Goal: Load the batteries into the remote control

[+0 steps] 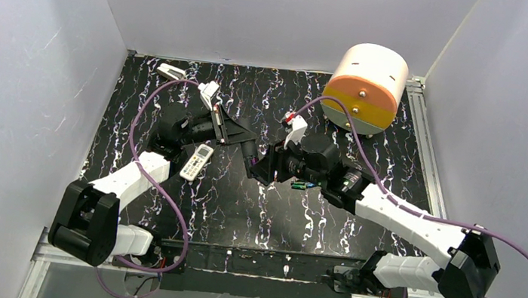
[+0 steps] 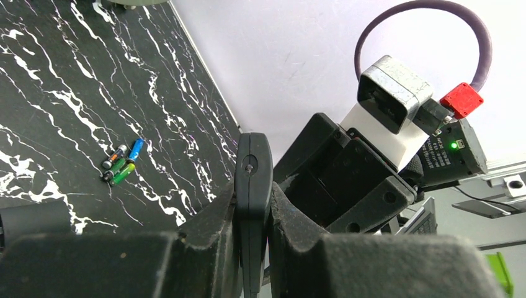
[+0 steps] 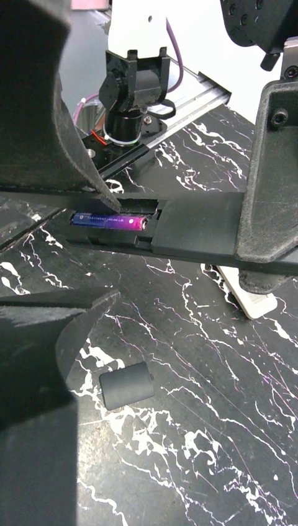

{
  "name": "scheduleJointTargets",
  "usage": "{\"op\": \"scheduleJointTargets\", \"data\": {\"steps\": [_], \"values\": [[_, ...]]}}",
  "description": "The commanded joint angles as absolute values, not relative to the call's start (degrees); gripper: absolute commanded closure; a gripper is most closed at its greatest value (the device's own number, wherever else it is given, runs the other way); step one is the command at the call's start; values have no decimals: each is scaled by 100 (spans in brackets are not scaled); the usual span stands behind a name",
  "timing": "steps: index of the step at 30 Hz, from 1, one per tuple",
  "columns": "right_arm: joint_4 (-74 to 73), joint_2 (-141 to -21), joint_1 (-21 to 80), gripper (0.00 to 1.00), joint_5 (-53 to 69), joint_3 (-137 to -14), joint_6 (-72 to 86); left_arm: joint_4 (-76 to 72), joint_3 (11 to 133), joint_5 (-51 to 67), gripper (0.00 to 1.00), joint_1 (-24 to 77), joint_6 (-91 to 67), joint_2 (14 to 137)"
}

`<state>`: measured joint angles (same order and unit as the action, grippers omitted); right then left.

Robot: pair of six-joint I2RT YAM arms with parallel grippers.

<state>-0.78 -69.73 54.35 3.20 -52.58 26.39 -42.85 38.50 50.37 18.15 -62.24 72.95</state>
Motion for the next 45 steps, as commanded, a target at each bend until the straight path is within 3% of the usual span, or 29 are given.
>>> {"op": "scheduleJointTargets", "data": {"steps": [1, 12, 23, 25, 29, 33, 40, 45], "values": [[-130, -7042, 5421, 49, 101, -5523, 2617, -4296, 4044, 5262, 100, 1802, -6044, 7242], [-287, -7040, 5406, 69, -946, -5406, 3292, -4182, 3976, 5036, 100, 1802, -5933, 7093], [-312, -7162, 5373, 73, -1223, -5168, 4111, -4163, 3836, 4795, 100, 1802, -5989, 6971], [-304, -7157, 5372, 69, -1219, -5176, 4067, -4158, 3822, 4794, 100, 1801, -5979, 6970], [-390, -6975, 5329, 45, -1062, -5329, 3800, -4048, 3797, 4765, 100, 1785, -5806, 6977], [-616, -6681, 5179, 31, -900, -5591, 3565, -3837, 3801, 4690, 100, 1706, -5543, 7004], [-1504, -6311, 4490, 28, -817, -5756, 3529, -2921, 3717, 3971, 100, 1485, -4876, 6762], [-2365, -6836, 3791, 40, -786, -5738, 3724, -2552, 3575, 3953, 100, 1468, -4500, 6346]]}}
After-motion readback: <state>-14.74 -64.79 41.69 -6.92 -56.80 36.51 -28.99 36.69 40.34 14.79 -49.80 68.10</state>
